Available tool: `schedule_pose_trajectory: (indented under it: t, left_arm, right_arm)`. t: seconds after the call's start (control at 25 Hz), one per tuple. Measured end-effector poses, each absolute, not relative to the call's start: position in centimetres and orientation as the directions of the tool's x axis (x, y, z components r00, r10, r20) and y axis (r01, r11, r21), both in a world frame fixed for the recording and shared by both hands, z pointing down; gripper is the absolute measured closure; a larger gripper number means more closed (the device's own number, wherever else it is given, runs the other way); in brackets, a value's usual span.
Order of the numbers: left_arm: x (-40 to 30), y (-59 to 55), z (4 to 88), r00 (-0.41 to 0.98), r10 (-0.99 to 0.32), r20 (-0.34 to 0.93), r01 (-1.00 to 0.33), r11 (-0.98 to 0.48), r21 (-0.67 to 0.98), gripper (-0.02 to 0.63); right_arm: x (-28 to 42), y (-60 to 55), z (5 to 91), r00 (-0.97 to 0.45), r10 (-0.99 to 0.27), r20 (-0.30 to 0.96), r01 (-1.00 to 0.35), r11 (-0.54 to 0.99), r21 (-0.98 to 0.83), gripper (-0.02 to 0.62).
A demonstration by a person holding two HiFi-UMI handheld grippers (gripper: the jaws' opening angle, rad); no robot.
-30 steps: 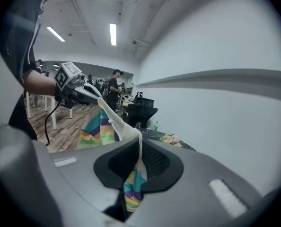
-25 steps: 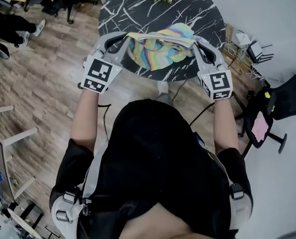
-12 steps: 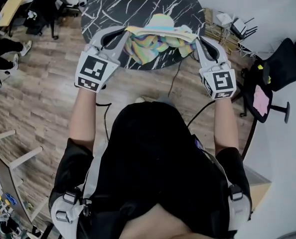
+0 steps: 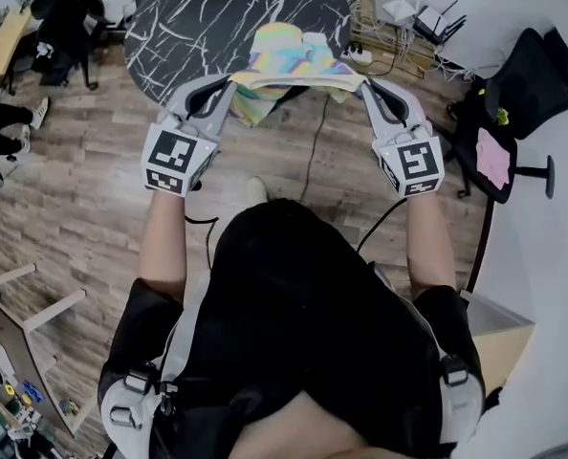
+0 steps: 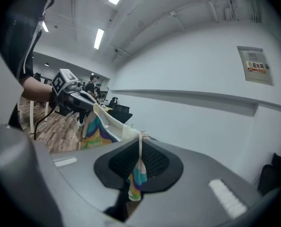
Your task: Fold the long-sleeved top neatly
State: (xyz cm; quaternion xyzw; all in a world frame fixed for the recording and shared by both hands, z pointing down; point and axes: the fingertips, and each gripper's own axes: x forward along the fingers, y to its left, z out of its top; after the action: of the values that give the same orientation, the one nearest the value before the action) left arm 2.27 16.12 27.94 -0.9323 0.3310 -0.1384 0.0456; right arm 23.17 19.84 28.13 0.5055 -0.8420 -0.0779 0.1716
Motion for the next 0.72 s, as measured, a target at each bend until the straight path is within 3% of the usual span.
schedule_pose_trajectory:
  t: [0.72]
  left_arm:
    - [6.2,32.5,26.4,0.678,-0.691,0.249,-0.638,-0.722,-0.268,0.594]
  right_arm:
    - [27.6,34.8,25.9,-0.507,-0.852,0.134,-0.788,0.52,0.329,0.575]
